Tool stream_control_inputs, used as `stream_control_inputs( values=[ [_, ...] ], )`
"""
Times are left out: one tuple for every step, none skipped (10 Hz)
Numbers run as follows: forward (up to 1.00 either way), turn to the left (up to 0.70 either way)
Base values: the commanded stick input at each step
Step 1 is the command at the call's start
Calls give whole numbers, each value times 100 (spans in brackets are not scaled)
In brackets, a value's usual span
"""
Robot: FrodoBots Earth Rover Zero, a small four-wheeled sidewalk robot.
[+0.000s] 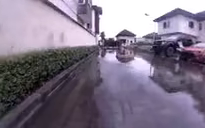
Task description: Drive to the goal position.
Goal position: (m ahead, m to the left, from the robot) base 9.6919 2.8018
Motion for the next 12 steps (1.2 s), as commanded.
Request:
stream_control_inputs(
  values=[
    [0, 0],
    [0, 0],
    [0, 0],
    [0, 0],
    [0, 0],
    [0, 0],
    [0, 0],
    [23, 0],
    [50, 0],
    [50, 0],
    [50, 0],
    [50, 0]
  ],
)
